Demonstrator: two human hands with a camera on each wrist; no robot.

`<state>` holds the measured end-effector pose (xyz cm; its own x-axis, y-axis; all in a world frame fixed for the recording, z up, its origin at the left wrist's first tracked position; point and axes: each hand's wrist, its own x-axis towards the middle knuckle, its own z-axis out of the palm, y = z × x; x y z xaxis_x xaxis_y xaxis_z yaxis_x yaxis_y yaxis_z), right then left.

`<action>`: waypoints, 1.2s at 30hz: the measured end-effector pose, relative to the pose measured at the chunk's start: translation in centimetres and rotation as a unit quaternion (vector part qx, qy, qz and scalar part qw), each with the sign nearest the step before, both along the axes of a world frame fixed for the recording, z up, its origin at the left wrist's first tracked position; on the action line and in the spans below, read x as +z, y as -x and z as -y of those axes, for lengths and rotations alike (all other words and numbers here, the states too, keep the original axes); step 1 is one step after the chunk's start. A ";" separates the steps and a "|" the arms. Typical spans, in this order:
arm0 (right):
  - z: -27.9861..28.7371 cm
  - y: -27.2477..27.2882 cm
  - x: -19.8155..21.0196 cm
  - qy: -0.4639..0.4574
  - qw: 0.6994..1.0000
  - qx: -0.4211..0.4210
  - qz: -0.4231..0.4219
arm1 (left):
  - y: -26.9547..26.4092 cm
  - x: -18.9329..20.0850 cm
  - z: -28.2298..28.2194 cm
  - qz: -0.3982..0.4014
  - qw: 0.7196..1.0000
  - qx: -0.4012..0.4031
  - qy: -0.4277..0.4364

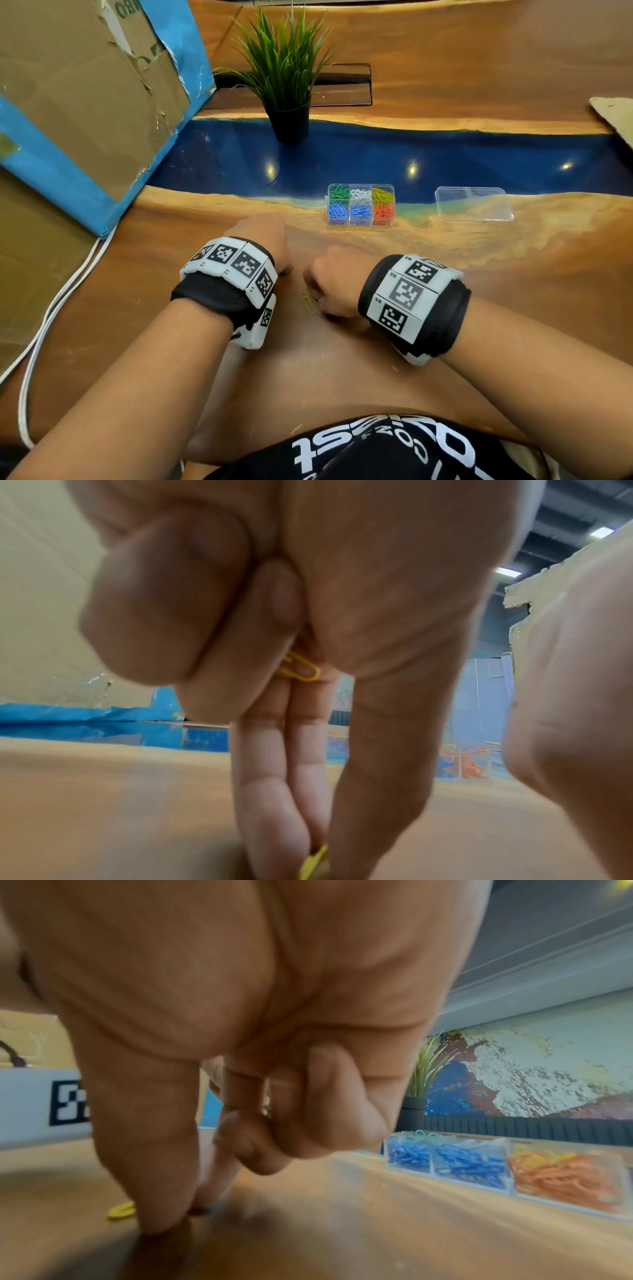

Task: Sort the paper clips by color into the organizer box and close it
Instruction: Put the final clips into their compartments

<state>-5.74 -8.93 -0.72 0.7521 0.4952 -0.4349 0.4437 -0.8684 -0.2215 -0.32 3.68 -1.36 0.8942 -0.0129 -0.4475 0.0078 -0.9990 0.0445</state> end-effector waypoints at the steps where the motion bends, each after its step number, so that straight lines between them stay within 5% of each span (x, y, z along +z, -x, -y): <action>1: 0.0 0.1 -0.1 -0.005 1.000 -0.006 -0.001 | 0.0 0.0 0.0 0.001 1.000 0.000 0.003; 16: -2.0 0.8 0.0 -0.006 0.999 -0.006 0.045 | 0.4 -0.3 0.0 0.011 0.999 -0.034 0.015; 21: -1.9 0.5 -0.2 0.018 0.998 -0.014 0.052 | 0.3 -0.1 -0.4 -0.025 0.993 -0.026 0.116; 27: -0.7 -0.2 -0.5 0.046 0.999 -0.025 0.007 | -0.5 0.5 0.3 -0.106 0.931 0.154 0.312; 31: 1.3 -1.8 -0.3 -0.039 0.992 -0.117 -0.024 | -1.4 0.9 1.2 -0.081 0.877 0.199 0.430; 33: 3.0 -3.2 0.0 -0.156 0.958 -0.227 -0.080 | -1.7 1.3 1.9 -0.071 0.862 0.197 0.461; 36: 5.4 -5.1 0.9 -0.356 0.828 -0.411 -0.135 | -2.2 1.9 3.2 -0.073 0.856 0.177 0.481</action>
